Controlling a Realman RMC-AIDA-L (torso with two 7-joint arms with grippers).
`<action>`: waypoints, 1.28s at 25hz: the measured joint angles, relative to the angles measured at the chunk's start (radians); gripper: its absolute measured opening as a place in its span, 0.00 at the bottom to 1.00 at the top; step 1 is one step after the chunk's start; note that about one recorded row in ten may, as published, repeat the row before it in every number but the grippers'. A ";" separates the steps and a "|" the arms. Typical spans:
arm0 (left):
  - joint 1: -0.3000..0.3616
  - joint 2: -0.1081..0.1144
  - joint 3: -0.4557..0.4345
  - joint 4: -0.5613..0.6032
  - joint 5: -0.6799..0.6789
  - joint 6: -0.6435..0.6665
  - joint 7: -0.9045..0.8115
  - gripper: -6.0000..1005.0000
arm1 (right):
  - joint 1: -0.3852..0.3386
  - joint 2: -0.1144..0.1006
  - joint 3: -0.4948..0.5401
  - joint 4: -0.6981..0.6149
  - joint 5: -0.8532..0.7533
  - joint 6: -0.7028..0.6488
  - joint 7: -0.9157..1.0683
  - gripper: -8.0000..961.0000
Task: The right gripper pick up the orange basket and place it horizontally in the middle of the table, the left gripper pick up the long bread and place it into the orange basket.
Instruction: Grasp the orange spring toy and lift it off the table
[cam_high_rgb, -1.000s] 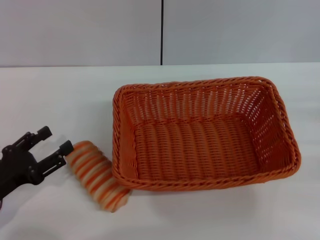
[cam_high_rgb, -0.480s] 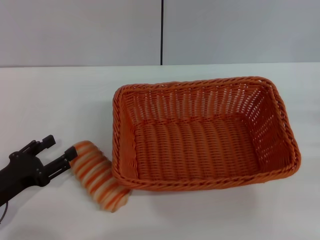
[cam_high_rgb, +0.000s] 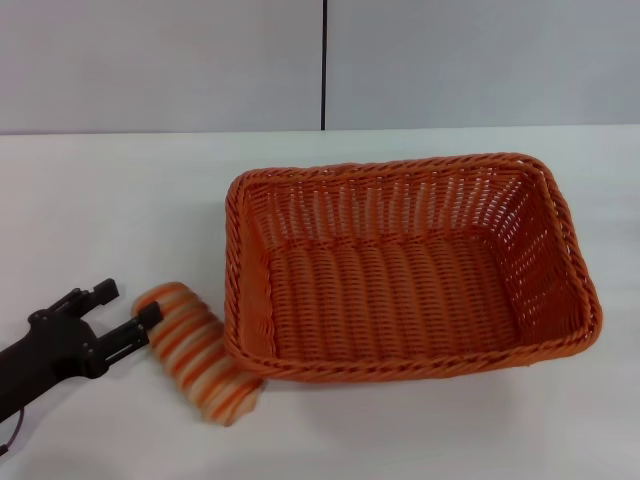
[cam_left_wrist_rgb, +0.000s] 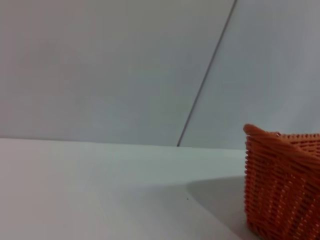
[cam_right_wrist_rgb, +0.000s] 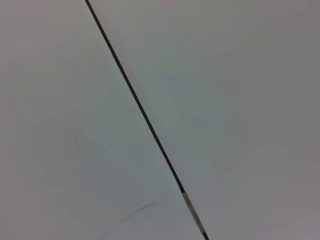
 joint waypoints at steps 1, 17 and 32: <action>-0.004 0.000 0.013 -0.001 0.000 -0.006 -0.001 0.79 | 0.000 0.000 0.000 0.000 0.000 -0.006 0.000 0.46; -0.015 0.000 0.049 -0.013 0.000 -0.031 -0.005 0.79 | 0.003 0.002 0.000 0.000 -0.015 -0.021 -0.013 0.46; -0.014 0.015 -0.004 0.008 -0.009 0.079 -0.072 0.78 | 0.005 0.008 0.000 0.002 -0.015 -0.028 -0.026 0.46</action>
